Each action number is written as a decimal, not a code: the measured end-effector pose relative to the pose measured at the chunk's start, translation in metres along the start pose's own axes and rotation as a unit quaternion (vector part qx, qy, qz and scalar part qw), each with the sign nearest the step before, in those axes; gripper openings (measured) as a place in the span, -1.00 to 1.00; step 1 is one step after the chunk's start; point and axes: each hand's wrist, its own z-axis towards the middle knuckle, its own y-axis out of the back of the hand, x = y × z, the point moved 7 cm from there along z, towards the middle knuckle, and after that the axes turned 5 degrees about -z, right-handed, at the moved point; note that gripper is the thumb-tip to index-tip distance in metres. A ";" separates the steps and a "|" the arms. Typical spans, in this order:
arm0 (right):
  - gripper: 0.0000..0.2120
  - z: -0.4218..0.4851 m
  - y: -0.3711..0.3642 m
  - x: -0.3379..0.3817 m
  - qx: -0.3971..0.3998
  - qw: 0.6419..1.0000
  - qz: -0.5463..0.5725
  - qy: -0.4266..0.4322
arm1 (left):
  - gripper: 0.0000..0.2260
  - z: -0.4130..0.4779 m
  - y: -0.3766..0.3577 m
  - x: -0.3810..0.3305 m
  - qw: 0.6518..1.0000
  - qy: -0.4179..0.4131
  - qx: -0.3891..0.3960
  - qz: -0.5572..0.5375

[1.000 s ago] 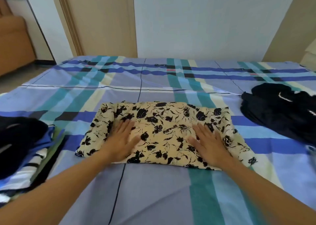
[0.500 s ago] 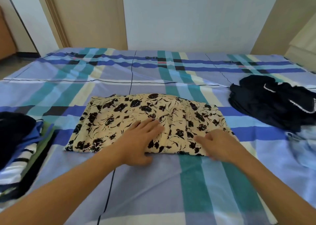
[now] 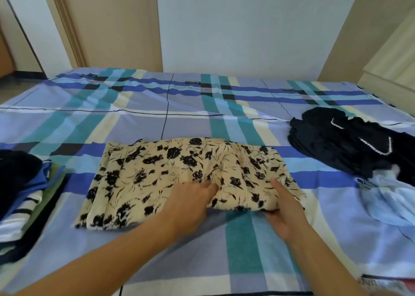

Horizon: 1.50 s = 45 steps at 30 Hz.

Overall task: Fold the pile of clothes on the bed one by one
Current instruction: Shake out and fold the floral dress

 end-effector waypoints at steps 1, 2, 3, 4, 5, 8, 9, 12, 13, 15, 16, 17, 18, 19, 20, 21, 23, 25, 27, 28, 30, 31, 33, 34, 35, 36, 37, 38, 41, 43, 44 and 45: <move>-0.75 0.002 0.002 -0.002 -0.007 1.000 0.006 0.005 | -0.44 -0.009 -0.007 -0.008 1.000 0.001 0.023 0.017; -0.71 0.003 0.003 -0.004 -0.015 1.000 0.006 0.005 | -0.52 -0.018 -0.014 -0.012 0.998 0.016 0.053 0.038; -0.69 0.003 0.003 -0.005 -0.023 1.000 0.001 0.005 | -0.54 -0.025 -0.021 -0.014 0.995 0.039 0.083 0.045; -0.69 0.003 0.004 -0.005 -0.036 0.999 -0.010 0.005 | -0.46 -0.030 -0.027 -0.013 0.991 0.055 0.113 0.039; -0.73 0.004 0.006 -0.004 -0.050 0.998 -0.022 0.007 | -0.36 -0.032 -0.025 -0.014 0.991 0.052 0.125 0.011; -0.81 0.004 0.010 0.001 -0.101 0.994 -0.045 0.022 | -0.30 -0.023 -0.001 -0.014 0.983 0.021 0.092 -0.160; -0.82 0.005 0.009 0.003 -0.111 0.992 -0.050 0.034 | -0.34 -0.020 0.000 -0.012 0.973 0.020 0.091 -0.210; -0.83 0.002 0.006 0.016 -0.134 0.983 -0.076 0.102 | -0.45 -0.022 -0.017 -0.010 0.960 0.008 0.180 -0.214; -0.82 -0.001 0.002 0.023 -0.139 0.977 -0.089 0.134 | -0.46 -0.023 -0.020 -0.010 0.956 0.003 0.199 -0.215; -0.83 -0.010 -0.012 0.041 -0.145 0.960 -0.138 0.198 | -0.45 -0.020 -0.011 -0.004 0.939 0.018 0.184 -0.291; -0.85 -0.016 -0.025 0.051 -0.145 0.947 -0.173 0.227 | -0.40 -0.020 0.002 0.003 0.919 0.048 0.160 -0.357; -0.87 -0.023 -0.038 0.061 -0.145 0.933 -0.208 0.254 | -0.36 -0.019 0.015 0.014 0.897 0.084 0.130 -0.414; -0.90 -0.029 -0.056 0.070 -0.136 0.919 -0.242 0.280 | -0.36 -0.019 0.029 0.029 0.874 0.125 0.100 -0.458; -0.92 -0.036 -0.079 0.078 -0.116 0.903 -0.277 0.308 | -0.40 -0.021 0.040 0.049 0.851 0.169 0.069 -0.492; -0.88 -0.044 -0.105 0.085 -0.092 0.881 -0.318 0.339 | -0.43 -0.024 0.052 0.070 0.823 0.212 0.035 -0.526; -0.84 -0.053 -0.133 0.089 -0.066 0.851 -0.363 0.374 | -0.45 -0.030 0.063 0.093 0.789 0.253 -0.003 -0.559; -0.81 -0.078 -0.197 0.088 -0.010 0.761 -0.472 0.444 | -0.47 -0.045 0.084 0.137 0.712 0.332 -0.088 -0.612; -0.87 -0.109 -0.256 0.066 0.051 0.644 -0.579 0.498 | -0.49 -0.065 0.099 0.177 0.654 0.393 -0.174 -0.623; -0.83 -0.138 -0.298 0.029 0.111 0.557 -0.623 0.538 | -0.52 -0.085 0.110 0.209 0.616 0.426 -0.255 -0.611; -0.72 -0.151 -0.312 0.007 0.141 0.522 -0.632 0.555 | -0.52 -0.093 0.112 0.222 0.600 0.438 -0.286 -0.605; -0.58 -0.162 -0.327 -0.048 0.199 0.453 -0.671 0.552 | -0.49 -0.104 0.111 0.241 0.611 0.463 -0.307 -0.564; -0.56 -0.160 -0.327 -0.075 0.219 0.415 -0.704 0.534 | -0.49 -0.108 0.109 0.247 0.635 0.472 -0.308 -0.528; -0.49 -0.154 -0.319 -0.120 0.258 0.340 -0.753 0.500 | -0.58 -0.109 0.114 0.245 0.720 0.443 -0.313 -0.432; -0.46 -0.152 -0.312 -0.134 0.279 0.315 -0.766 0.487 | -0.63 -0.105 0.115 0.240 0.774 0.401 -0.304 -0.384; -0.48 -0.152 -0.306 -0.139 0.303 0.314 -0.765 0.474 | -0.66 -0.098 0.113 0.230 0.826 0.350 -0.278 -0.343; -0.50 -0.153 -0.301 -0.139 0.331 0.326 -0.758 0.457 | -0.67 -0.090 0.105 0.221 0.872 0.299 -0.233 -0.311; -0.51 -0.154 -0.296 -0.137 0.371 0.344 -0.747 0.430 | -0.65 -0.084 0.094 0.209 0.907 0.251 -0.182 -0.284; -0.52 -0.155 -0.289 -0.130 0.413 0.372 -0.730 0.398 | -0.61 -0.078 0.077 0.201 0.931 0.215 -0.126 -0.266; -0.64 -0.148 -0.265 -0.086 0.424 0.511 -0.657 0.357 | -0.25 -0.079 0.022 0.186 0.951 0.194 0.053 -0.236; -0.76 -0.121 -0.243 -0.042 0.295 0.637 -0.597 0.389 | -0.07 -0.089 -0.006 0.184 0.945 0.223 0.144 -0.193; -0.75 -0.104 -0.229 -0.023 0.214 0.684 -0.572 0.400 | -0.09 -0.093 -0.014 0.184 0.942 0.234 0.168 -0.172; -0.66 -0.088 -0.215 -0.010 0.144 0.718 -0.555 0.395 | -0.13 -0.096 -0.017 0.183 0.941 0.243 0.176 -0.155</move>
